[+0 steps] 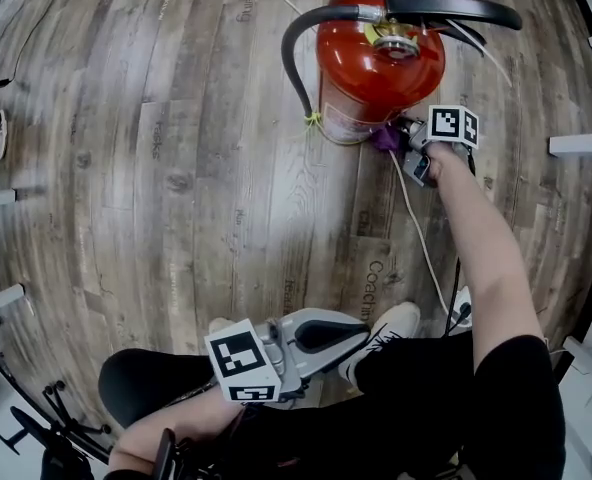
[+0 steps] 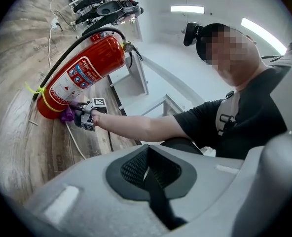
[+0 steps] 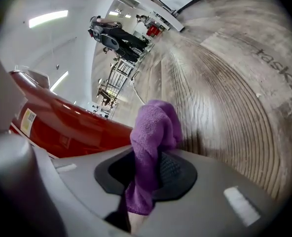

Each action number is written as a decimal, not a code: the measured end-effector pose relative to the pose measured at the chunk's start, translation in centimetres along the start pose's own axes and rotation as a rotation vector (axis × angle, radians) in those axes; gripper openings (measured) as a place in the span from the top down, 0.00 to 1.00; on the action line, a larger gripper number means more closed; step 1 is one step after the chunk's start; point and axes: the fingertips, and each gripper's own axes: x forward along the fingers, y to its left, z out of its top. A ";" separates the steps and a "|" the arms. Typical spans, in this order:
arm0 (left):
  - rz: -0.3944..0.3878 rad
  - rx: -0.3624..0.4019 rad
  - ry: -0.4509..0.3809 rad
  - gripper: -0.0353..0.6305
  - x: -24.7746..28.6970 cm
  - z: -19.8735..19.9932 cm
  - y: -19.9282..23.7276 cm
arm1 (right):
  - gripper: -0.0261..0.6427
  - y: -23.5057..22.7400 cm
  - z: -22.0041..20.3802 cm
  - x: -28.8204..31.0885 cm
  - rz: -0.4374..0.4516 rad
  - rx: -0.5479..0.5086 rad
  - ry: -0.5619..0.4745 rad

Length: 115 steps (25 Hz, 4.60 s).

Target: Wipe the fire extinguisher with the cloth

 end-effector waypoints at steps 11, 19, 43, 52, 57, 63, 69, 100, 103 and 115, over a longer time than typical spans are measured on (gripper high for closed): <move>-0.068 0.033 0.007 0.95 0.4 0.4 -1.4 | 0.83 18.0 5.4 -14.4 0.319 -0.361 -0.196; -0.150 0.070 0.020 0.95 1.1 0.6 -3.7 | 0.83 36.8 8.5 -27.1 -0.224 -1.304 -0.408; -0.187 0.064 0.020 0.95 1.8 1.2 -4.7 | 0.83 38.3 8.7 -21.5 -0.472 -1.979 0.349; -0.177 0.075 0.022 0.95 1.9 1.0 -4.3 | 0.83 33.1 8.5 -25.5 -0.569 -1.849 0.256; -0.178 0.075 0.028 0.95 2.1 1.0 -4.2 | 0.83 34.3 4.0 -24.5 -0.528 -1.829 0.157; -0.175 0.068 0.035 0.95 2.8 0.6 -4.1 | 0.83 36.7 0.9 -18.4 -0.516 -1.839 0.030; -0.180 0.080 0.038 0.95 2.4 0.7 -4.4 | 0.83 32.5 3.2 -19.6 -0.559 -1.742 0.023; -0.108 0.056 0.020 0.95 1.1 -0.2 -3.7 | 0.83 1.9 -4.6 -1.6 -0.198 -0.256 -0.103; -0.116 0.046 0.017 0.95 0.8 0.1 -3.8 | 0.83 1.6 -5.6 -1.3 -0.166 -0.115 -0.212; -0.161 0.024 0.017 0.95 1.1 0.2 -4.8 | 0.83 10.5 -10.7 3.1 0.030 0.144 -0.175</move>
